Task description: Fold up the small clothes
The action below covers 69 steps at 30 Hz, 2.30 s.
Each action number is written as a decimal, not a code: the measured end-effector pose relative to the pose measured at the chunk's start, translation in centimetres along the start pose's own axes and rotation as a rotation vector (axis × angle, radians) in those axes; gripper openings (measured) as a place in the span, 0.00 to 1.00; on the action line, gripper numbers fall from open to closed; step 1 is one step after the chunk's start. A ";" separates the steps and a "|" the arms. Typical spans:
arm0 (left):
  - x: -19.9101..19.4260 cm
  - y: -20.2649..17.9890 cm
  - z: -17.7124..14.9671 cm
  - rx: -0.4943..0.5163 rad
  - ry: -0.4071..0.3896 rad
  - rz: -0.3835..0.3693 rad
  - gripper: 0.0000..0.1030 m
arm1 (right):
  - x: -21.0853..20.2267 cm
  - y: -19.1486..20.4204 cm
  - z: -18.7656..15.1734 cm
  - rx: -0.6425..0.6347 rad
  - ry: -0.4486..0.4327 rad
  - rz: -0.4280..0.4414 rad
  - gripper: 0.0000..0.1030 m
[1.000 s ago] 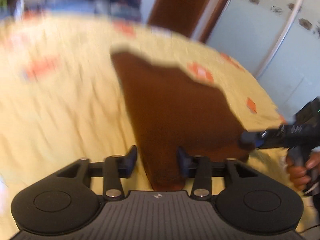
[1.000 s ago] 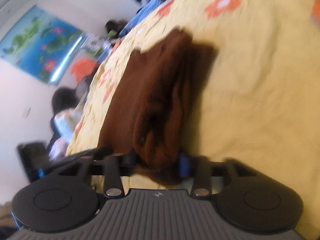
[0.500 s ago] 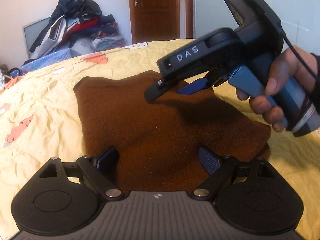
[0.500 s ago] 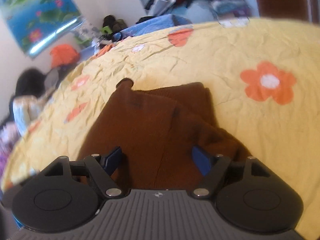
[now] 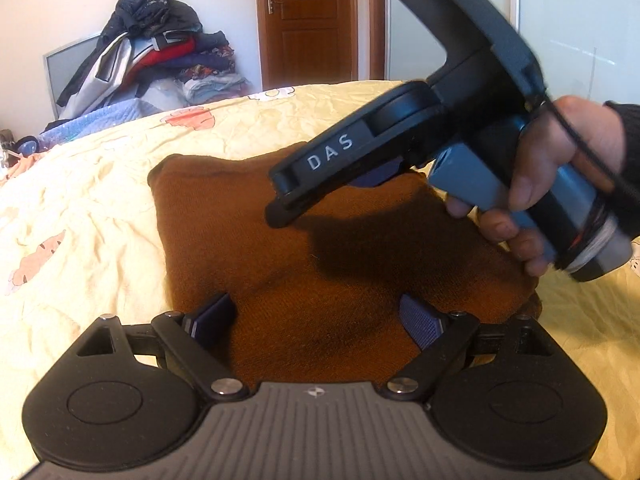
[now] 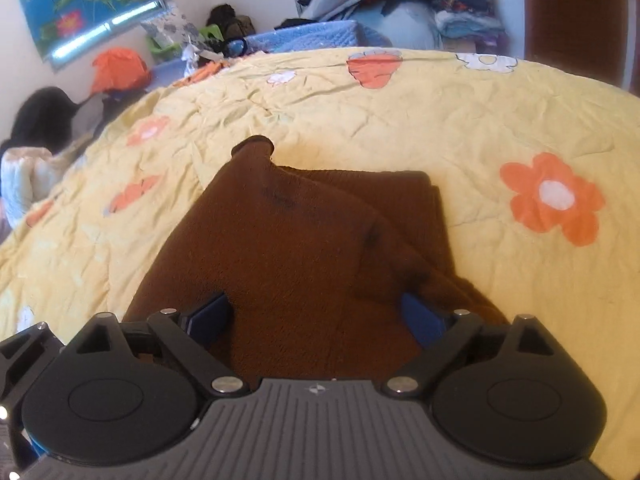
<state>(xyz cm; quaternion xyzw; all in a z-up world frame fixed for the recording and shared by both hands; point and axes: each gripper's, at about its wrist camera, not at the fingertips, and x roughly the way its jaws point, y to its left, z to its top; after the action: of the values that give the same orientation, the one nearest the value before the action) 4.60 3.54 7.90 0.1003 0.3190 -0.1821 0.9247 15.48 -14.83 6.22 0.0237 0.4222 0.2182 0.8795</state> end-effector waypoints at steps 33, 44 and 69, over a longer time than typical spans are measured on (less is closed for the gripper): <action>-5.3 3.2 -4.9 -0.228 0.030 0.134 0.09 | -10.2 -1.7 -11.4 0.130 -0.019 0.128 0.12; -7.9 1.5 -5.8 -0.309 0.080 0.128 0.86 | -15.6 -0.9 -14.4 0.208 -0.173 0.019 1.00; -5.9 -1.3 -7.0 -0.219 0.048 0.200 1.00 | -9.5 4.3 -17.3 0.083 -0.203 -0.400 1.00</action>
<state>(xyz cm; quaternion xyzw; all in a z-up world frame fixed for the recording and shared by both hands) -4.17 6.08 6.06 0.0342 0.3474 -0.0505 0.9357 -4.35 -17.25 3.03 -0.0023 0.3363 0.0184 0.9416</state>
